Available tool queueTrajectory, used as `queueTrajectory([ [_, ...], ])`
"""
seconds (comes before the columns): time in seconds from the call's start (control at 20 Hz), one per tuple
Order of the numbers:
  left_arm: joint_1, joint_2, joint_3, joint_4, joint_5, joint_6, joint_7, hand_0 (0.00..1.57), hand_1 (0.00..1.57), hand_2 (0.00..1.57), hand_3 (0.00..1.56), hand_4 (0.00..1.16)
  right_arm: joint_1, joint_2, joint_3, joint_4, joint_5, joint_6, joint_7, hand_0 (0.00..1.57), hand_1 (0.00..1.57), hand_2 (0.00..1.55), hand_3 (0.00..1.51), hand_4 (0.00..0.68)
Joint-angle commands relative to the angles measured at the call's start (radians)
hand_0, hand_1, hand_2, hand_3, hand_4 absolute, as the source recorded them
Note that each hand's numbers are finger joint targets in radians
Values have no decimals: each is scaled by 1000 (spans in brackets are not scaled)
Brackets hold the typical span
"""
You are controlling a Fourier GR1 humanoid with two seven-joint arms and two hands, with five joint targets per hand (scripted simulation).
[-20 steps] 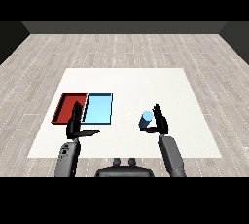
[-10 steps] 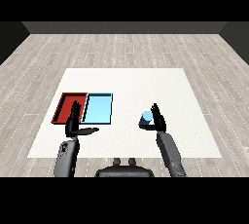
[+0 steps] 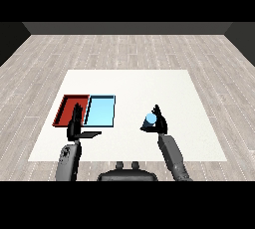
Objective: Pick the blue can and put it in the blue box
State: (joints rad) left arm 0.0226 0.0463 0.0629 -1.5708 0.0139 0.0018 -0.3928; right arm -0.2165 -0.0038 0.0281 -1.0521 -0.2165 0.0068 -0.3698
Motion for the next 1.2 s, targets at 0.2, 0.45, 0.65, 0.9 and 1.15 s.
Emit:
queueTrajectory([
  [0.2,46,4,-13,-17,-11,-15,-22,0,0,0,0,0,-51,4,11,55,4,-37,0,0,0,0,0,0],
  [0.45,43,3,-10,0,-7,-21,-19,0,0,0,0,0,-19,3,-5,56,7,-25,-25,0,0,0,0,0],
  [0.65,28,26,32,14,36,-44,-28,0,0,0,0,0,-62,-26,-14,119,2,-76,-41,880,880,1082,946,0],
  [0.9,2,14,11,-34,24,-20,40,0,0,0,0,0,-120,3,108,219,-33,-280,-33,1467,1467,1459,1448,543],
  [1.15,-28,0,-4,-7,-18,12,10,0,0,0,0,0,-169,3,45,168,-10,-250,28,1456,1456,1449,1419,523],
])
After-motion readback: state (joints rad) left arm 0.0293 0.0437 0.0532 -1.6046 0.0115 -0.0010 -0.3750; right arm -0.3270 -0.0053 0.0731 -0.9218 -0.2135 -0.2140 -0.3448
